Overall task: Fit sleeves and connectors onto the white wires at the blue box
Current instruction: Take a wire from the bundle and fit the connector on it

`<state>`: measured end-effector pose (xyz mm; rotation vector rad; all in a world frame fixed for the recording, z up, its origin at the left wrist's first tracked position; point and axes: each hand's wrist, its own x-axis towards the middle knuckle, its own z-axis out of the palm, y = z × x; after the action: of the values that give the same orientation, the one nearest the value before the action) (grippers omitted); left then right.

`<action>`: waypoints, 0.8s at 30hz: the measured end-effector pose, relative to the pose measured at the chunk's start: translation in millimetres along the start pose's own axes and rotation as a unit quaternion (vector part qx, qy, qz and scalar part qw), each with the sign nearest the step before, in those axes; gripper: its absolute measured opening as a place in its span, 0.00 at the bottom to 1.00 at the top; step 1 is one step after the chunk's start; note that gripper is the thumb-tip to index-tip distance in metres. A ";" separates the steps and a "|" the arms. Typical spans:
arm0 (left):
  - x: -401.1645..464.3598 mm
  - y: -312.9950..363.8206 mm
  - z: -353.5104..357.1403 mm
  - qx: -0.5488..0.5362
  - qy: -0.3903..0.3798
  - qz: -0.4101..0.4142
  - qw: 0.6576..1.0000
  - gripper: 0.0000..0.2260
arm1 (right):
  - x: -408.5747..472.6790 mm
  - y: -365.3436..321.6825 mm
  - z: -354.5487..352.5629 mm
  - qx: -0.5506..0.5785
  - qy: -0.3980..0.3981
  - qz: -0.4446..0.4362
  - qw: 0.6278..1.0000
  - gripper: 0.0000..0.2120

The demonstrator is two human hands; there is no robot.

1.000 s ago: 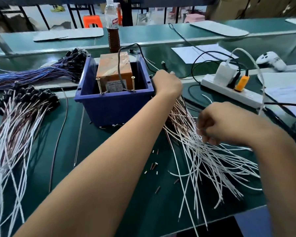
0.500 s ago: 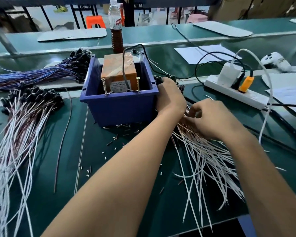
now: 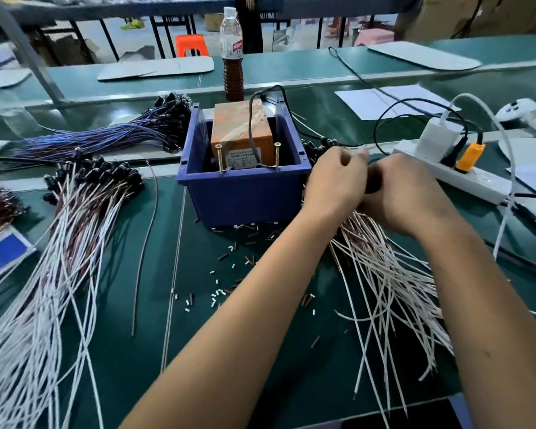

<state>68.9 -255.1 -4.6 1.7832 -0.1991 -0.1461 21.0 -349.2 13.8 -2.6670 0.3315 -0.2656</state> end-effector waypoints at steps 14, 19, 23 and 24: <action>-64.2 -25.1 -208.6 0.119 -0.189 -0.067 0.972 0.13 | -36.9 -100.1 60.4 0.017 -0.227 -0.188 0.955 0.12; -47.1 -54.2 -239.7 0.319 0.117 -0.125 0.932 0.08 | -52.2 -166.4 112.6 0.012 -0.221 -0.238 0.946 0.13; -47.1 -77.6 -270.0 0.503 0.269 -0.136 0.810 0.12 | -58.9 -204.1 144.0 0.042 -0.181 -0.237 0.954 0.11; -47.3 -81.7 -273.3 0.528 0.268 -0.153 0.791 0.14 | -59.1 -210.6 147.9 0.059 -0.180 -0.233 0.954 0.10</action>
<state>83.7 32.9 -24.8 2.8825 0.5426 0.3219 39.6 -89.8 -31.4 -2.5714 -0.4187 0.0646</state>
